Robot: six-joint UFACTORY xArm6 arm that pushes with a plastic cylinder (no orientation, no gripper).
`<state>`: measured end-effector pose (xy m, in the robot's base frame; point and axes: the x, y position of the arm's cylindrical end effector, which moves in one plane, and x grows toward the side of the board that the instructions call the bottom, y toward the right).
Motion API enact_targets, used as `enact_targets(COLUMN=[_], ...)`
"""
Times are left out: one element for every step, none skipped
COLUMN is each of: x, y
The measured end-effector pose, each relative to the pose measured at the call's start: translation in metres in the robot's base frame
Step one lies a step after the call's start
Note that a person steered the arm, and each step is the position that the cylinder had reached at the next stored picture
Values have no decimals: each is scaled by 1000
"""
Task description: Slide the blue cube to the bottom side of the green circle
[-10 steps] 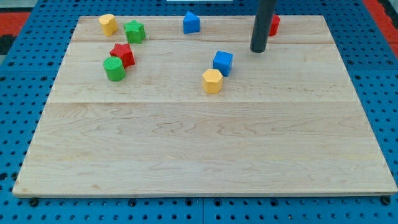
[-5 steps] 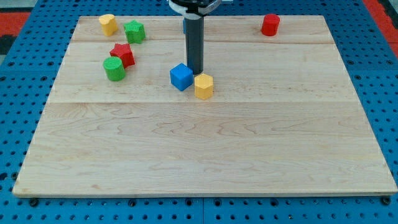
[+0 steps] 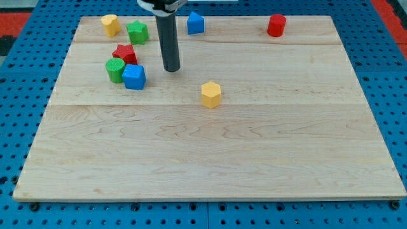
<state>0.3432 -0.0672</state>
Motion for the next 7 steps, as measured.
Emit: enact_targets(x=[15,18,27,48,50,56,36], y=[-18,-34,-50,-63,-80,-54,-54])
